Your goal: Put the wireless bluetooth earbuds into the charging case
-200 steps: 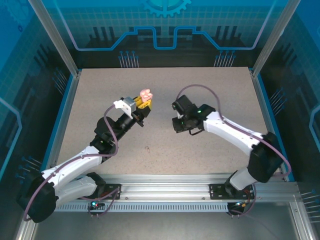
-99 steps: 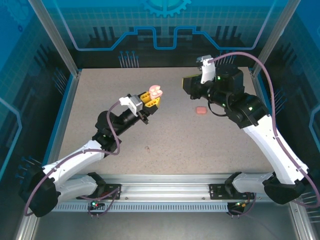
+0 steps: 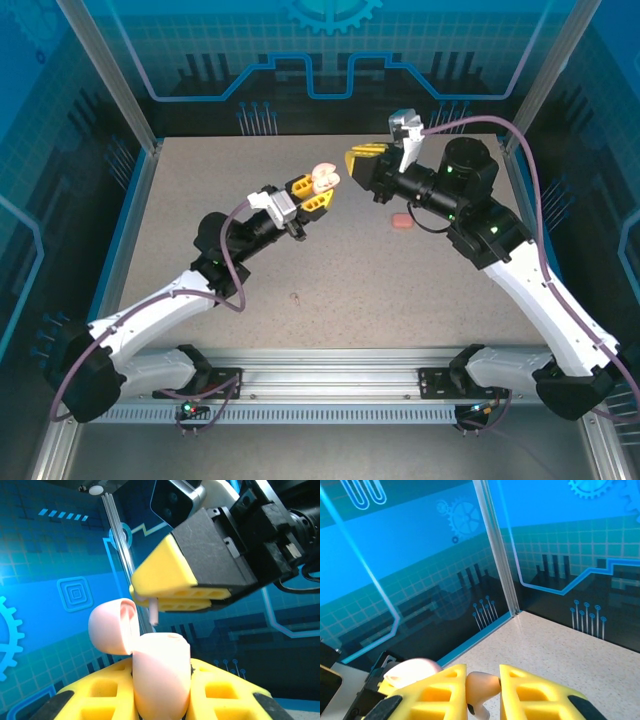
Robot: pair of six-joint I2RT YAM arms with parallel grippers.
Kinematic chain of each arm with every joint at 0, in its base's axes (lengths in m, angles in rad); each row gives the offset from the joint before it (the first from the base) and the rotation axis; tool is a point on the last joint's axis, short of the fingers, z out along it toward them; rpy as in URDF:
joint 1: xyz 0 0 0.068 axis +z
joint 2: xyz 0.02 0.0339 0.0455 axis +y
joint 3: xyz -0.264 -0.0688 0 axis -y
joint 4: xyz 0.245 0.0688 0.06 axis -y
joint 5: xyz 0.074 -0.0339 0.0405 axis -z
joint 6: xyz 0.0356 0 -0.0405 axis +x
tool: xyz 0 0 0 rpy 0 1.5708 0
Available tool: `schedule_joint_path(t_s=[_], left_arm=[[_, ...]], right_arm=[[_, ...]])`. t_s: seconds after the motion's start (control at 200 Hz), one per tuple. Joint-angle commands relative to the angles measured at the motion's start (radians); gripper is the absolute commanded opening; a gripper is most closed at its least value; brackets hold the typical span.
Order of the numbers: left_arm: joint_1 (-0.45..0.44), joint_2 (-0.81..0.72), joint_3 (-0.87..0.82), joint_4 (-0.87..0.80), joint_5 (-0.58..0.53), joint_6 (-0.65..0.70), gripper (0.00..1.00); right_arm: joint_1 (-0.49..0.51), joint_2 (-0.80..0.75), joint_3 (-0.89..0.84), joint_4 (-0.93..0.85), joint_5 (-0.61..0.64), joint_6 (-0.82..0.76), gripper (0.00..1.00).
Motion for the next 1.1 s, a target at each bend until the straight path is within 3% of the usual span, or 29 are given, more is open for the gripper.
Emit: schedule_joint_path(t_s=[0.0, 1.095], left_arm=[[-0.006, 0.015, 0.035, 0.046, 0.02, 0.043, 0.0], [-0.005, 0.048, 0.067, 0.032, 0.005, 0.006, 0.0]], right_arm=[[0.018, -0.043, -0.03, 0.114, -0.038, 0.002, 0.19], [0.057, 0.012, -0.063, 0.068, -0.051, 0.005, 0.18]])
